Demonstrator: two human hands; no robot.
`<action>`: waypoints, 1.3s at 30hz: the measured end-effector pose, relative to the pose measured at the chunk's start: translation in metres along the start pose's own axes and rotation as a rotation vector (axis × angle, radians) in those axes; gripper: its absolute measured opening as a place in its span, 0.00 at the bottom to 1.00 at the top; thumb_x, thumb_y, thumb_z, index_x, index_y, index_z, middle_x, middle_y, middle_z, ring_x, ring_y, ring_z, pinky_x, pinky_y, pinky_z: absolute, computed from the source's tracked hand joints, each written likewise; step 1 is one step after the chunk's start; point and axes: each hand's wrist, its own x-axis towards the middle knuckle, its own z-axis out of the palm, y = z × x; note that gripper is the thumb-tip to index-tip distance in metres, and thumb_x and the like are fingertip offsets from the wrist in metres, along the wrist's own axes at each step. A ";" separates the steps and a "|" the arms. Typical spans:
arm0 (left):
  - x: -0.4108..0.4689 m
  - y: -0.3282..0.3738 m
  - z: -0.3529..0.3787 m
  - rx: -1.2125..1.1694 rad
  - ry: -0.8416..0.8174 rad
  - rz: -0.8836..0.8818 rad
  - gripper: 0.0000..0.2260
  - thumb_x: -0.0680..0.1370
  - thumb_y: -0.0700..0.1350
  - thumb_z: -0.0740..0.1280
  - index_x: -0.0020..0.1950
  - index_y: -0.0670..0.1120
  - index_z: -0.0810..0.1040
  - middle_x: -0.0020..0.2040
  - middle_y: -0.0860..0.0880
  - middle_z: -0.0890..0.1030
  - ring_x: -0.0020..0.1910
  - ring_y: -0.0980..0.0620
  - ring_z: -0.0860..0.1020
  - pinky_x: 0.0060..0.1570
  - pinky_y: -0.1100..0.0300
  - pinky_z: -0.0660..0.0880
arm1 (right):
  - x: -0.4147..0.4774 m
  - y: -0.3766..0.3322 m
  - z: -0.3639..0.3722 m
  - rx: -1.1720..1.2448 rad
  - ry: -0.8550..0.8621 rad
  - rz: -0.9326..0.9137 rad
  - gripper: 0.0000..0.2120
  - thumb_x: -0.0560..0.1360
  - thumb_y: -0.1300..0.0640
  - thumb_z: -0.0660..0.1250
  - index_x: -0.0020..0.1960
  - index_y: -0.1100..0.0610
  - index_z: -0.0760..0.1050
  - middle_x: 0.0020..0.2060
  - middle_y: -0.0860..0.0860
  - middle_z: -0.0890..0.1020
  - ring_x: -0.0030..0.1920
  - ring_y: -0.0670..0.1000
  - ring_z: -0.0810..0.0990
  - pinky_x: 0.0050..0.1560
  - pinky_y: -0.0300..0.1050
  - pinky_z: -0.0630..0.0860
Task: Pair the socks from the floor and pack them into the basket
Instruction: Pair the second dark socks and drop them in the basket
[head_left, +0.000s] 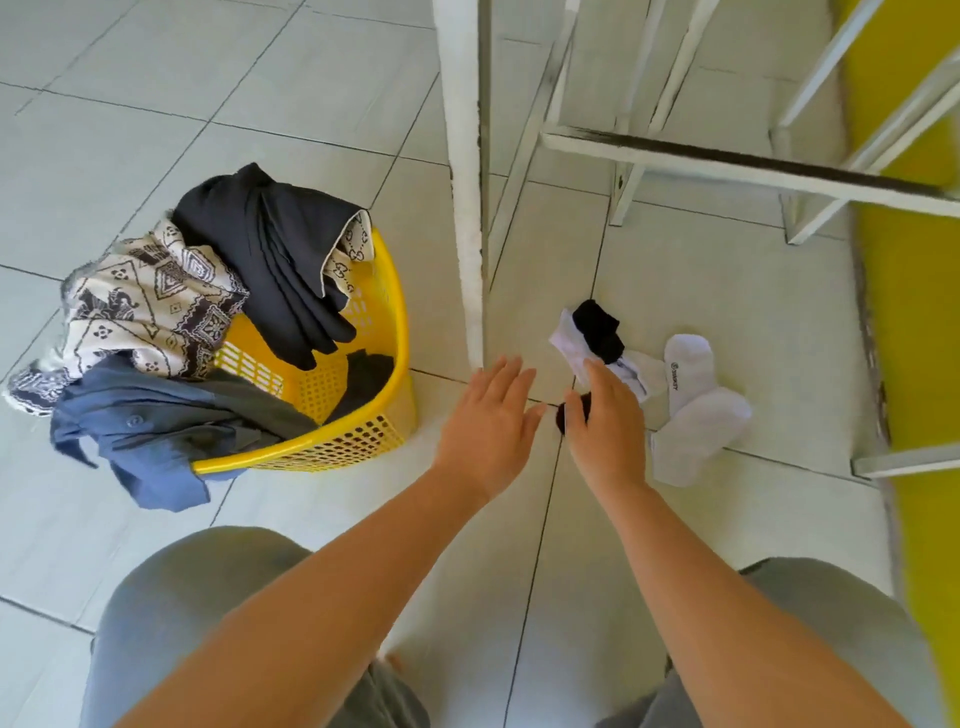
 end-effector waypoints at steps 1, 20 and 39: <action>0.008 0.006 0.015 -0.010 -0.056 -0.017 0.23 0.84 0.52 0.52 0.78 0.44 0.61 0.78 0.45 0.62 0.79 0.47 0.56 0.77 0.55 0.49 | 0.002 0.014 0.001 -0.033 0.003 0.042 0.19 0.78 0.51 0.55 0.65 0.58 0.71 0.54 0.55 0.81 0.54 0.57 0.79 0.50 0.51 0.77; 0.120 0.012 0.207 0.056 -0.096 -0.158 0.18 0.77 0.55 0.67 0.62 0.45 0.75 0.59 0.46 0.75 0.59 0.45 0.72 0.61 0.53 0.69 | 0.127 0.140 0.080 -0.594 -0.272 -0.026 0.28 0.80 0.53 0.60 0.77 0.40 0.56 0.73 0.61 0.66 0.76 0.64 0.56 0.73 0.59 0.52; 0.134 0.004 0.163 -1.256 -0.089 -0.802 0.20 0.81 0.38 0.62 0.70 0.51 0.63 0.58 0.44 0.75 0.57 0.45 0.78 0.55 0.52 0.78 | 0.116 0.119 0.039 0.082 0.248 -0.064 0.11 0.79 0.58 0.61 0.58 0.53 0.78 0.49 0.51 0.83 0.46 0.55 0.81 0.46 0.51 0.75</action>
